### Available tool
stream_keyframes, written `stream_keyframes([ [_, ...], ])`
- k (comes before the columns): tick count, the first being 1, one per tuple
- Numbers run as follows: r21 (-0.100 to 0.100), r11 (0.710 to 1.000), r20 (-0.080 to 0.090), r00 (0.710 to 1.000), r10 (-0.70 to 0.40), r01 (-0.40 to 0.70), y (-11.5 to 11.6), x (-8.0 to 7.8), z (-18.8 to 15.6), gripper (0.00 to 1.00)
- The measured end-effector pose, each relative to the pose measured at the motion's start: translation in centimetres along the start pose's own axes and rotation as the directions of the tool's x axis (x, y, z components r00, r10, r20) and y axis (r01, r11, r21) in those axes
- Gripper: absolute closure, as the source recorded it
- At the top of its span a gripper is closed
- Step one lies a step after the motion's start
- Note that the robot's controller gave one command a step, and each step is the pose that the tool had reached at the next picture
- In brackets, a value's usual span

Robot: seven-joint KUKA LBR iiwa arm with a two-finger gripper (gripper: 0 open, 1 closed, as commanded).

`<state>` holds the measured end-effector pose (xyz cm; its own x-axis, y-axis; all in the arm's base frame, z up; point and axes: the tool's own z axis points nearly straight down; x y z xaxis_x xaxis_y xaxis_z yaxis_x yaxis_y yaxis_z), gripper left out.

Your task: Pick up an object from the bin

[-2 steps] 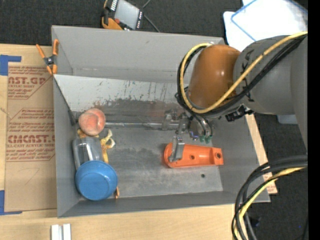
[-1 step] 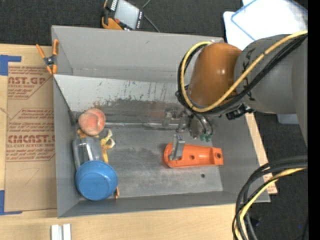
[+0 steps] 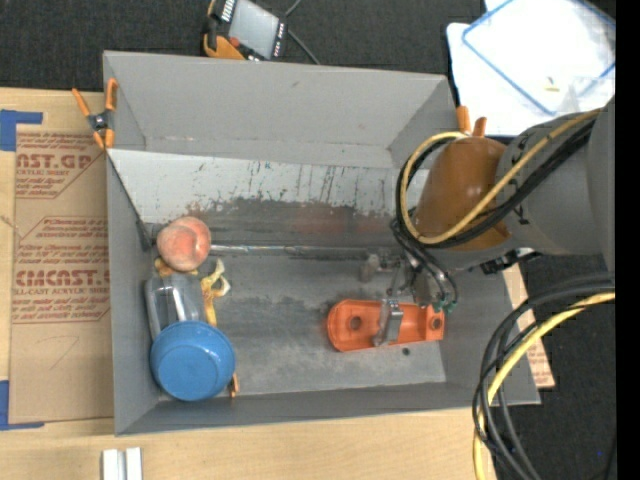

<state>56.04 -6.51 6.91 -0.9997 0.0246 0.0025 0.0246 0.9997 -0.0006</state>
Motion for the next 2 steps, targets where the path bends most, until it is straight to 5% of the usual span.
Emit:
stream_keyframes([
  [1, -0.003, 0.998, 0.017, 0.997, -0.069, 0.069, 1.0, 1.9, -6.1, 0.0],
  [2, -0.004, 1.0, -0.002, 1.0, 0.0, 0.0, -0.2, 1.6, -2.9, 0.0],
])
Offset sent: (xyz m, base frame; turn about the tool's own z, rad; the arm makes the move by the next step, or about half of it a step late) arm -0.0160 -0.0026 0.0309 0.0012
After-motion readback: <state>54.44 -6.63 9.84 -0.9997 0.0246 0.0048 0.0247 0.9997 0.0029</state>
